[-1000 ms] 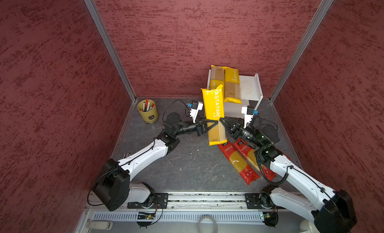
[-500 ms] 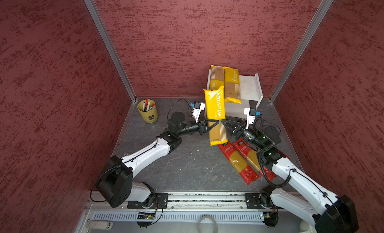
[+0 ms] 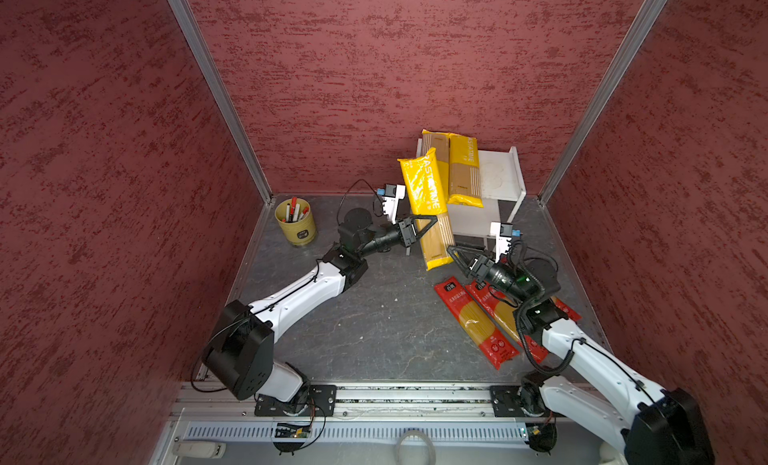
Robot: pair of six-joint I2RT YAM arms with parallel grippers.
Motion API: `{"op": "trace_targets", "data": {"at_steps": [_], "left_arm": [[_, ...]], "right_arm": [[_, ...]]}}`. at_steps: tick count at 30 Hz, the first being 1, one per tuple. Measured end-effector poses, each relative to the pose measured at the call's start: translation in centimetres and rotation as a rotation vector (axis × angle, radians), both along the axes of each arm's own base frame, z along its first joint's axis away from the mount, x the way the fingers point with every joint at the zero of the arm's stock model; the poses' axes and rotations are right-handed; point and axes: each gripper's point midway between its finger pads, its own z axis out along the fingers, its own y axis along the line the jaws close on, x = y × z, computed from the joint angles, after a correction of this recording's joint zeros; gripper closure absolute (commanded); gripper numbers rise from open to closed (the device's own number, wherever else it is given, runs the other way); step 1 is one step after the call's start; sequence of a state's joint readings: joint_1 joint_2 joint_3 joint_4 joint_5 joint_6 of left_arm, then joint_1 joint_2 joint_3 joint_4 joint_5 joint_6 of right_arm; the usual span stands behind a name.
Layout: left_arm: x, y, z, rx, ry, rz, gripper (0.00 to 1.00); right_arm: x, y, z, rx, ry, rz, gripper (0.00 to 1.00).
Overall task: Place and organize the pasta boxes and bags onto the shelf
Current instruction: 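Carry the upright bag with both grippers onto the shelf top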
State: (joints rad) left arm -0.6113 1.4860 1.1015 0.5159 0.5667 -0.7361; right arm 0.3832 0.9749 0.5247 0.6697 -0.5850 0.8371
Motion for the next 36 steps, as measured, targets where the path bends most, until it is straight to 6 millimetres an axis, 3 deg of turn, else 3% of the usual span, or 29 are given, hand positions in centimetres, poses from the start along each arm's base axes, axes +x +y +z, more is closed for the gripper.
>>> {"op": "trace_targets", "data": {"at_steps": [13,20,24,28,36], "left_arm": [[1.2,-1.7,1.4,-0.075,0.116,-0.040,0.97],[1.7,-2.3,2.7,-0.133,0.144,-0.054,0.97],[2.3,-2.8,3.3,-0.150,0.160,-0.059,0.97],[2.8,-3.9,4.3,-0.171,0.157,-0.075,0.93],[4.0,-6.5,5.2,-0.178,0.184,-0.105,0.86]], "right_arm": [[0.3,-0.7,1.1,0.083,-0.032,-0.017,0.39],[0.7,-0.8,-0.6,0.091,0.022,-0.024,0.38],[0.7,-1.0,0.1,0.121,0.010,-0.029,0.42],[0.6,-1.3,1.2,0.167,-0.009,-0.033,0.50],[1.0,-2.4,2.9,0.257,-0.017,-0.079,0.81]]}}
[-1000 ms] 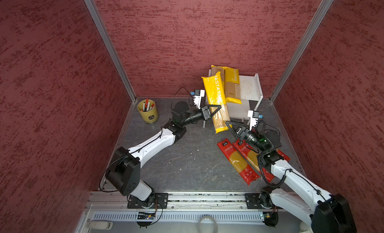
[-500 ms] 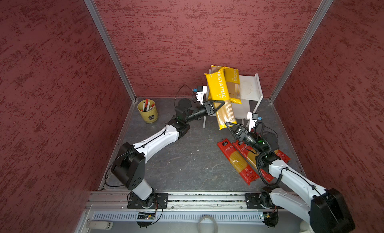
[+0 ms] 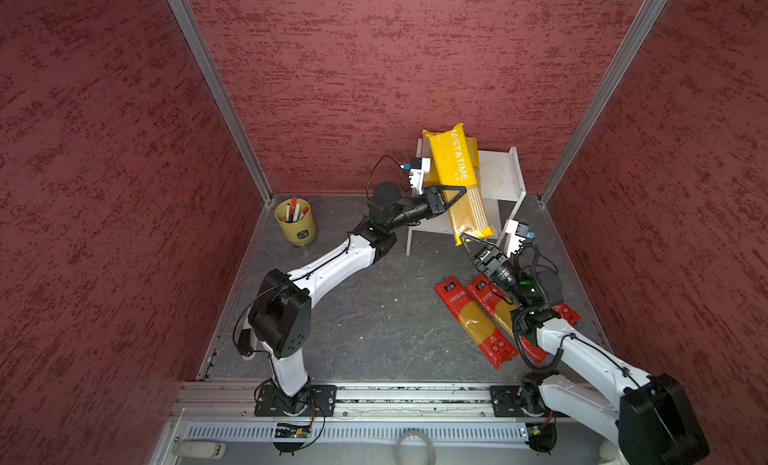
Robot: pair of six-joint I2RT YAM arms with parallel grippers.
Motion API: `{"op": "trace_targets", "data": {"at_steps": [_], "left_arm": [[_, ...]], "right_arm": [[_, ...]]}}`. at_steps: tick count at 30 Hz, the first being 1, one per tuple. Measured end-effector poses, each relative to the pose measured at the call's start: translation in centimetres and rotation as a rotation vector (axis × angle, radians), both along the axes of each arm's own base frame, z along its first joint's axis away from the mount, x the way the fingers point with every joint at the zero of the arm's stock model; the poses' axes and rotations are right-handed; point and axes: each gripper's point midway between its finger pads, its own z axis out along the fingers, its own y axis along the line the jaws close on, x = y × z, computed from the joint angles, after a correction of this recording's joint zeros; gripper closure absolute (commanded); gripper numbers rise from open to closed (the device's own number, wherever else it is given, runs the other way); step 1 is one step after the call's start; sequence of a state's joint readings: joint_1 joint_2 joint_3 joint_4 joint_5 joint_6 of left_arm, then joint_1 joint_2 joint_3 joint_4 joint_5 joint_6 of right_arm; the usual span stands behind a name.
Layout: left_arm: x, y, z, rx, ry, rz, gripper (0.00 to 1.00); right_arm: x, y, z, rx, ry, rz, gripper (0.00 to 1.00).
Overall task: Place and organize the pasta boxes and bags onto the shelf
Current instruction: 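Carry the upright bag with both grippers onto the shelf top, then set the bag beside the others with the right gripper while the left gripper releases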
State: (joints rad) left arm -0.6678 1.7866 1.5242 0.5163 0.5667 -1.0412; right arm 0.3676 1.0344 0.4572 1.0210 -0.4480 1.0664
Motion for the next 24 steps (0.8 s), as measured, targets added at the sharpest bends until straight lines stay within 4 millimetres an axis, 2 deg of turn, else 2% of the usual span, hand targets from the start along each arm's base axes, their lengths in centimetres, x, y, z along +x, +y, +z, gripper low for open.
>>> {"op": "trace_targets", "data": {"at_steps": [8,10,17,21,24], "left_arm": [[0.5,-0.1,0.4,0.053,0.007,0.025,0.56],[0.7,-0.1,0.4,0.070,0.006,0.036,0.47],[1.7,0.3,-0.4,0.125,0.004,0.086,0.32],[2.1,0.7,-0.7,0.150,-0.010,0.114,0.29],[2.0,1.4,-0.2,0.166,-0.027,0.145,0.27]], "right_arm": [[0.6,-0.8,0.5,0.047,0.024,-0.047,0.99],[0.8,-1.0,0.4,0.052,0.036,-0.065,1.00],[2.3,-2.3,1.1,0.071,0.099,-0.133,1.00],[3.5,-4.0,2.2,0.089,0.143,-0.209,1.00],[4.7,-5.3,2.4,0.087,0.196,-0.274,1.00]]}}
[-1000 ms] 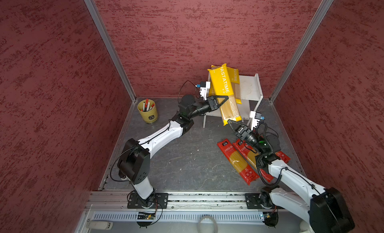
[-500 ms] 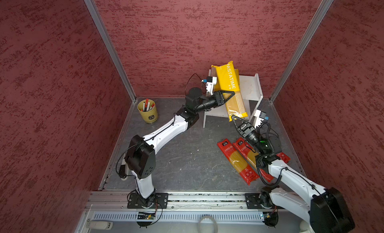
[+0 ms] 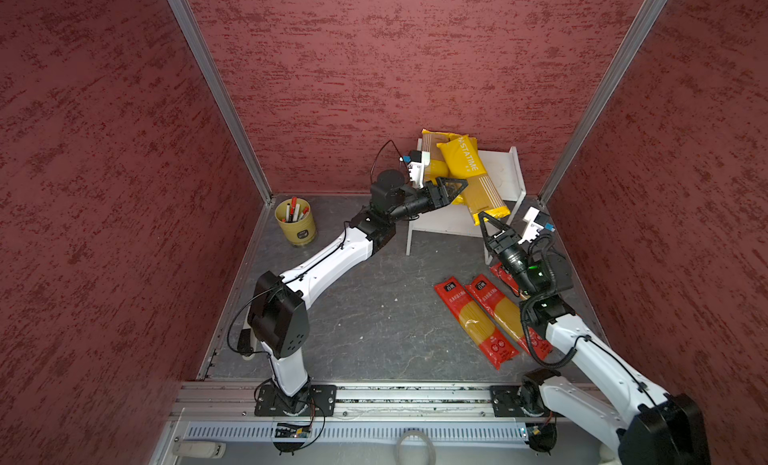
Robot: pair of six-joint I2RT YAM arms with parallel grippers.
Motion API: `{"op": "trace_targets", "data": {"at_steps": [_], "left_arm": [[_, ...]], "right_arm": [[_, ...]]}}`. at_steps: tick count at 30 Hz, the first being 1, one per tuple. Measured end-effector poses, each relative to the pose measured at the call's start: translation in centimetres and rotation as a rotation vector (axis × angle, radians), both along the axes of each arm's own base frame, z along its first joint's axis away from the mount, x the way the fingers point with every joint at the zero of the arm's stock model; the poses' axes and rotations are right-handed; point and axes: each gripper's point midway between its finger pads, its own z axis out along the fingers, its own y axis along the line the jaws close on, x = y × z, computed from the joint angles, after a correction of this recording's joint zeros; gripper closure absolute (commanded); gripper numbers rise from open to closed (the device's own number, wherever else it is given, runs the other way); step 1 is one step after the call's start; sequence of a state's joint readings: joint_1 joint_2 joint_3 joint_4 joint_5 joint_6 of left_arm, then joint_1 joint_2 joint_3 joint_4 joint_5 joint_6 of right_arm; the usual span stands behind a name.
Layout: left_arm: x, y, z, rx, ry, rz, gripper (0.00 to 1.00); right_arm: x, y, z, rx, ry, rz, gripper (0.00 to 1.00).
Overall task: Place and organize the pasta boxes and bags onto the shelf
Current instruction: 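Set the bag beside the others with the right gripper while the left gripper releases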
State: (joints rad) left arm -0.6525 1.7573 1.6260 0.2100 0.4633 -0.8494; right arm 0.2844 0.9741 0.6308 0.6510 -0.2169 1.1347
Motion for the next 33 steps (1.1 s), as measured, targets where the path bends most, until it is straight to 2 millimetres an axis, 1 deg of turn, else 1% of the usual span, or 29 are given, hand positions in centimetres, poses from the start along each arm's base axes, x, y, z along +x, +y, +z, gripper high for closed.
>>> {"op": "trace_targets", "data": {"at_steps": [5,8,10,15,18,21,26,30,33], "left_arm": [[0.1,1.9,0.9,0.026,-0.031,0.061,0.26],[-0.1,2.9,0.9,0.043,-0.043,0.091,0.26],[-0.3,3.2,0.5,0.053,-0.044,0.098,0.26],[-0.1,3.4,-1.6,0.101,-0.030,0.117,0.27],[-0.4,3.9,-1.7,0.114,-0.046,0.132,0.27],[-0.9,4.7,-2.0,0.130,-0.051,0.152,0.26],[-1.4,5.6,-3.3,0.156,-0.039,0.167,0.26],[-1.6,6.1,-3.9,0.167,-0.035,0.176,0.27],[-1.5,6.4,-4.1,0.171,-0.031,0.183,0.26]], "right_arm": [[1.3,-1.8,0.3,0.000,0.060,-0.070,1.00],[1.6,-2.5,0.7,0.002,0.075,-0.091,1.00],[1.9,-2.9,1.0,0.006,0.085,-0.101,1.00],[2.4,-4.2,1.3,0.024,0.117,-0.149,1.00],[2.8,-5.2,1.2,0.038,0.136,-0.194,1.00],[3.7,-6.2,0.6,0.055,0.167,-0.241,1.00],[6.1,-5.9,0.1,0.096,0.195,-0.236,1.00],[6.8,-5.5,-0.1,0.129,0.198,-0.230,0.99],[6.7,-5.2,-0.1,0.142,0.200,-0.229,0.88]]}}
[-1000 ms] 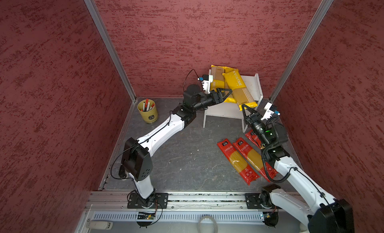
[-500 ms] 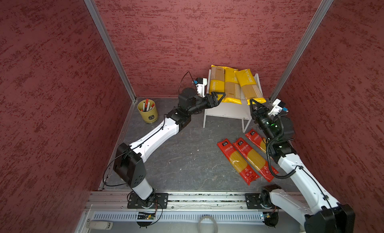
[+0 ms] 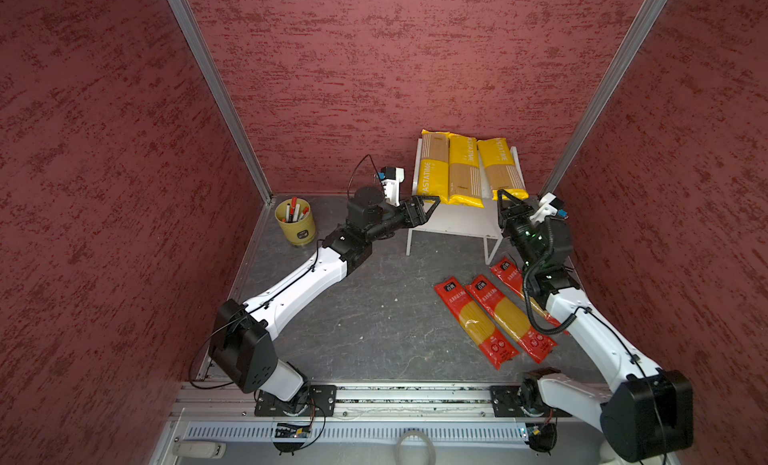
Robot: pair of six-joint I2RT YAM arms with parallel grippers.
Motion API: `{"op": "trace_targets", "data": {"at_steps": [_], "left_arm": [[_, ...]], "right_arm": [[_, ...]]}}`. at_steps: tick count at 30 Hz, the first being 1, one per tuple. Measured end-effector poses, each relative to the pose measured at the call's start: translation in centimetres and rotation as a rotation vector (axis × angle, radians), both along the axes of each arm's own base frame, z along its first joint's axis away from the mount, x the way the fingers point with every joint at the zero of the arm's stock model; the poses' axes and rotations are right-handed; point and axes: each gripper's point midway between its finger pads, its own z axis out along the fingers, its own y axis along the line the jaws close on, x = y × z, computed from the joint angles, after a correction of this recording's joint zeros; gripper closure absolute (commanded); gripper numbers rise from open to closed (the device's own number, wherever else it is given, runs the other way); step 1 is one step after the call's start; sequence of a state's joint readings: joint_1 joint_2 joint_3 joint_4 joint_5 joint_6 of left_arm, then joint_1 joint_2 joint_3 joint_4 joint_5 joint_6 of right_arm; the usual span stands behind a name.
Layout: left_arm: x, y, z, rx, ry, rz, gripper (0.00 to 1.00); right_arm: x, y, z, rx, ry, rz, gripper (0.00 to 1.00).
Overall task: Place and organize the pasta boxes and bags onto the shelf
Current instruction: 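Set the bag beside the others with the right gripper while the left gripper releases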
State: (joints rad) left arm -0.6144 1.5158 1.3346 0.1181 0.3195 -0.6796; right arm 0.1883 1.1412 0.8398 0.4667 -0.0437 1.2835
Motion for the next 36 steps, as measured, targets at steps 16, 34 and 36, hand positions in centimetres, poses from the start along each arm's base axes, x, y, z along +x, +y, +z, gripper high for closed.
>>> {"op": "trace_targets", "data": {"at_steps": [16,34,36], "left_arm": [[0.4,0.5,-2.2,0.028,0.038,0.020,0.27],[-0.6,0.7,-4.1,0.040,0.061,0.013,0.27],[-0.8,0.5,-4.2,0.041,0.061,0.009,0.27]], "right_arm": [[-1.1,1.4,-0.2,-0.025,0.019,0.080,0.55],[-1.2,0.7,-1.3,-0.047,0.047,0.151,0.37],[-1.6,0.5,-0.9,-0.053,0.038,0.149,0.35]]}}
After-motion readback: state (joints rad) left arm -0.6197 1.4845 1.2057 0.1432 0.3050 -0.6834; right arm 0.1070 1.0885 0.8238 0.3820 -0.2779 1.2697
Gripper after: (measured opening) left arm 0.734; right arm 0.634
